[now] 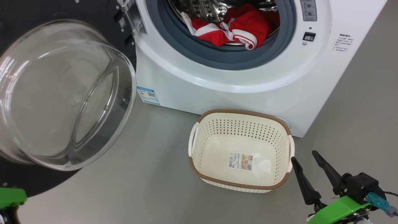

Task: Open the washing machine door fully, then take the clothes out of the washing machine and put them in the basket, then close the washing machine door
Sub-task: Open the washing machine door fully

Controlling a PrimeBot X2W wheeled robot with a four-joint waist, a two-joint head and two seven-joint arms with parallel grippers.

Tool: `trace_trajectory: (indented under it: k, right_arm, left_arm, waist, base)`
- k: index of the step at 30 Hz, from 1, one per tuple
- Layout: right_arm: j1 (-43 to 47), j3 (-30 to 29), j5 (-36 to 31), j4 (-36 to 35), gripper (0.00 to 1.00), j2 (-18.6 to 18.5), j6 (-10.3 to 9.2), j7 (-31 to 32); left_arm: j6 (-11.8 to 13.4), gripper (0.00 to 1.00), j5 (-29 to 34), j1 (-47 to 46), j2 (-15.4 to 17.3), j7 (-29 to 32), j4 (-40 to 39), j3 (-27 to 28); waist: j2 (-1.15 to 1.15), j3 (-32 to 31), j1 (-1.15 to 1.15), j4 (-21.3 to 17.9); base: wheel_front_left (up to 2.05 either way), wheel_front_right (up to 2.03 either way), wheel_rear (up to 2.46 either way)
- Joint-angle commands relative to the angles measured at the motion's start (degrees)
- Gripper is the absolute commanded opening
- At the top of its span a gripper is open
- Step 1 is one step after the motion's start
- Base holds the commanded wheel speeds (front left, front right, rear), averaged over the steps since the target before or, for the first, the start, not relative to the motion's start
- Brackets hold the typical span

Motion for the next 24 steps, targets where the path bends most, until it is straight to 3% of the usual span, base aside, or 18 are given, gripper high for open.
trace_trajectory:
  k: [1, 10, 14, 18, 21, 22, 24]
  right_arm:
    - [-1.7, 1.1, -0.4, -1.2, 1.0, -0.4, 0.36, -0.5]
    - [-1.4, 0.9, -0.4, -1.0, 1.0, 0.4, 0.36, -0.5]
    - [-1.2, 0.9, -0.3, -1.0, 1.0, 0.6, 0.36, -0.5]
    - [-1.0, 0.8, -0.3, -1.0, 1.0, 1.0, 0.36, -0.5]
    - [-0.8, 0.7, -0.2, -1.0, 1.0, 1.2, 0.36, -0.5]
    - [-0.7, 0.6, -0.2, -1.0, 1.0, 1.2, 0.36, -0.5]
    - [-0.6, 0.3, -0.2, -1.1, 1.0, 1.3, 0.36, -0.5]
  left_arm:
    - [0.1, 0.0, 0.3, 1.2, 1.9, -0.3, -1.9, 1.0]
    - [0.1, 0.14, -0.8, 6.2, 0.0, -0.3, -5.4, -2.9]
    - [0.1, 0.28, -1.0, 8.2, -0.3, -0.3, -7.6, -5.0]
    - [0.1, 0.49, -0.6, 10.6, -0.5, -0.3, -9.7, -7.5]
    - [0.1, 0.92, -0.1, 12.4, -0.8, -0.3, -11.7, -8.5]
    - [0.1, 1.0, -0.1, 13.0, -0.8, -0.3, -12.3, -9.2]
    - [0.1, 1.0, 0.1, 14.1, -0.9, -0.3, -13.4, -10.6]
  waist:
    - [0.0, -0.3, 0.0, 0.0]
    - [0.0, -1.9, 0.0, 0.1]
    - [0.0, -2.5, 0.0, 0.1]
    - [0.0, -3.3, 0.0, -0.3]
    - [0.0, -4.0, 0.0, -0.8]
    - [0.0, -4.1, 0.0, -1.0]
    - [0.0, -4.3, 0.0, -1.3]
  base:
    - [0.0, 0.0, 0.0]
    - [0.0, 0.0, 0.0]
    - [0.0, 0.0, 0.0]
    - [0.0, 0.0, 0.0]
    - [0.0, 0.0, 0.0]
    - [0.0, 0.0, 0.0]
    - [0.0, 0.0, 0.0]
